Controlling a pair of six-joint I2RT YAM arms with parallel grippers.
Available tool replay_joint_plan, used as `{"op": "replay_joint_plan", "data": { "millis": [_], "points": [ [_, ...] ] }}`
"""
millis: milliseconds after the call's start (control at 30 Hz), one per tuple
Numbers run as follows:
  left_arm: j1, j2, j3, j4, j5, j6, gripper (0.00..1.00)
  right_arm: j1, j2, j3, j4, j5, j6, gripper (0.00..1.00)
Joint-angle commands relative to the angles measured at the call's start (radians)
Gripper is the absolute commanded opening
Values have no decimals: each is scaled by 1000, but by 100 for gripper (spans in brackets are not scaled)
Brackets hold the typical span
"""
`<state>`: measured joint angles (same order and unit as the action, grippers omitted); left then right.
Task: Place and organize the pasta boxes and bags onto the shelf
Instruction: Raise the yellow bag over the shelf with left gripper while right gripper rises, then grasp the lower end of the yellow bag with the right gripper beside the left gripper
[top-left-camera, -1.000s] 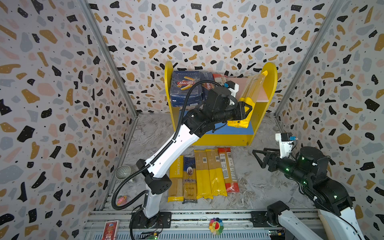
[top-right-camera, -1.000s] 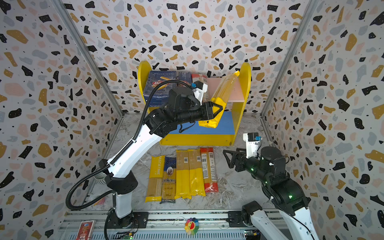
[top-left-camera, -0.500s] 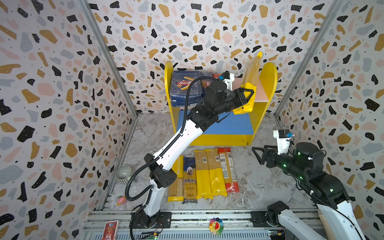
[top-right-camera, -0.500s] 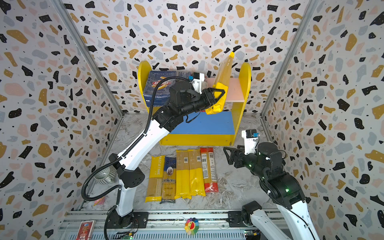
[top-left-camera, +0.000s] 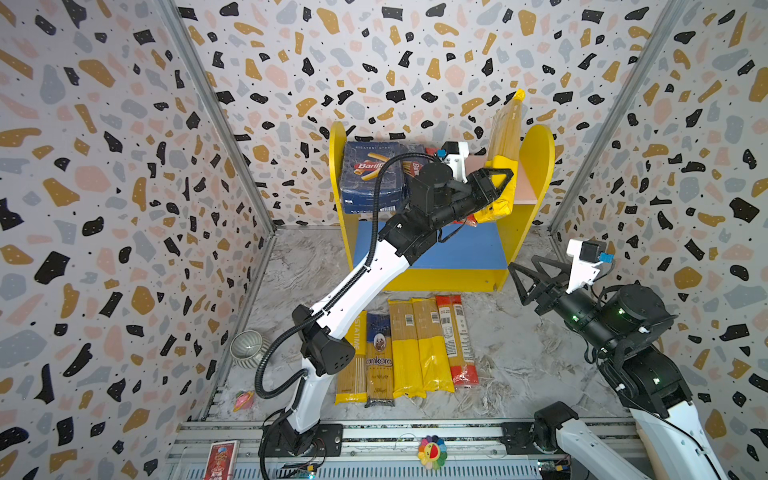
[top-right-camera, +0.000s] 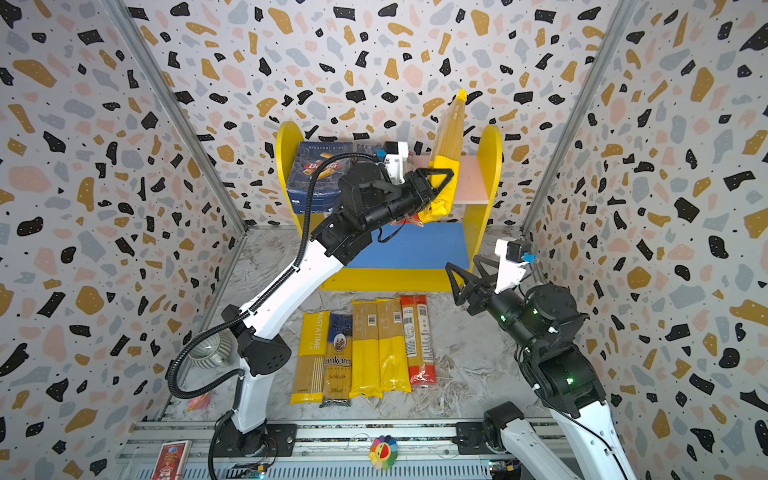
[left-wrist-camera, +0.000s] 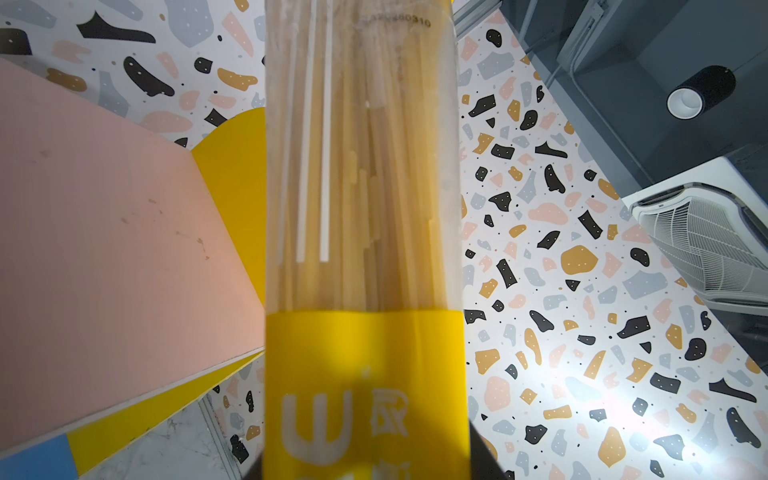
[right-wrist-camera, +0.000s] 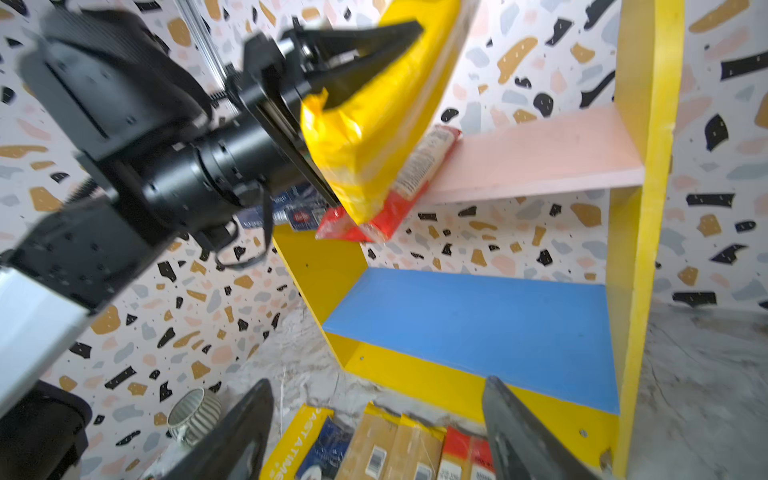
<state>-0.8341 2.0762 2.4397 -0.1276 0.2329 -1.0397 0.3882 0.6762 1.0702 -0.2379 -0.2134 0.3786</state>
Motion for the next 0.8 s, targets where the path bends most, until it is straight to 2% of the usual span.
{"op": "replay_joint_plan", "data": {
  "millis": [0, 67, 233, 533, 767],
  "points": [
    [-7, -81, -33, 218, 31, 0, 0, -3, -1, -60, 221, -51, 32, 81],
    [-8, -108, -77, 228, 31, 3, 0, -3, 2, -93, 281, -80, 50, 82],
    [-9, -154, -163, 262, 31, 3, 0, -3, 32, -141, 410, -66, 66, 82],
    [-8, -125, -121, 268, 65, -26, 0, -3, 183, -46, 491, -28, 18, 75],
    [-10, -136, -156, 293, 84, -48, 0, -2, 213, -27, 540, 20, 6, 72]
  ]
}}
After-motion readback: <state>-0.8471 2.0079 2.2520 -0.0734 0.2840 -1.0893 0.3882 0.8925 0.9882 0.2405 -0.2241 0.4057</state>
